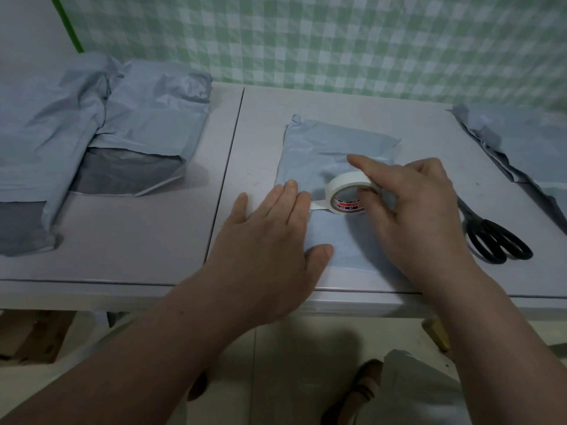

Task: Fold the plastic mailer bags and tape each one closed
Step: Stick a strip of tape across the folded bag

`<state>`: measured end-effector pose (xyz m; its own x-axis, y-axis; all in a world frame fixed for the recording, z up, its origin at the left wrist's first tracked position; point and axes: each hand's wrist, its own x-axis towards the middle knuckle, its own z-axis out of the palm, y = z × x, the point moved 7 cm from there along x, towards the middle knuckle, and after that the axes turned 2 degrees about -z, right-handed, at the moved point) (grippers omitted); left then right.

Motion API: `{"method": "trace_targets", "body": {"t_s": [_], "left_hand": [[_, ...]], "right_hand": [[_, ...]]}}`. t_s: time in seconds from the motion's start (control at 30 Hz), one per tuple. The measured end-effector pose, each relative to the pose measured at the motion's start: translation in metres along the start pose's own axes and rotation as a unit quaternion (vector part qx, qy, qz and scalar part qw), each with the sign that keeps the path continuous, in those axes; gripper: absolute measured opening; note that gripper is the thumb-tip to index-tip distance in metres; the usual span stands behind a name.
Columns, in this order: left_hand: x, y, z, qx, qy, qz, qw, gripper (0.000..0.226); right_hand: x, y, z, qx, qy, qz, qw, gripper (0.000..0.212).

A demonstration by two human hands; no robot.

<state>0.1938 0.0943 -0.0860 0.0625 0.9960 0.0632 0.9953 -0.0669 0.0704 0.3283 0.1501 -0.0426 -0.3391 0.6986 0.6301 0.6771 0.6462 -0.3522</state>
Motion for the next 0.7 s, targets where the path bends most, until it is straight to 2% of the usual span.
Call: {"method": "trace_targets", "body": {"t_s": [0.23, 0.47, 0.7], "left_hand": [[-0.001, 0.002, -0.001, 0.005, -0.010, -0.002, 1.000, 0.093], [0.000, 0.004, -0.001, 0.012, -0.011, -0.003, 1.000, 0.090], [0.001, 0.010, 0.000, 0.040, -0.012, -0.009, 0.999, 0.087]], "right_hand": [[0.002, 0.007, -0.009, -0.143, -0.007, -0.049, 0.988, 0.040], [0.000, -0.005, -0.003, -0.205, 0.025, -0.078, 0.975, 0.034], [-0.002, -0.005, 0.006, -0.214, 0.000, -0.070, 0.974, 0.048]]}}
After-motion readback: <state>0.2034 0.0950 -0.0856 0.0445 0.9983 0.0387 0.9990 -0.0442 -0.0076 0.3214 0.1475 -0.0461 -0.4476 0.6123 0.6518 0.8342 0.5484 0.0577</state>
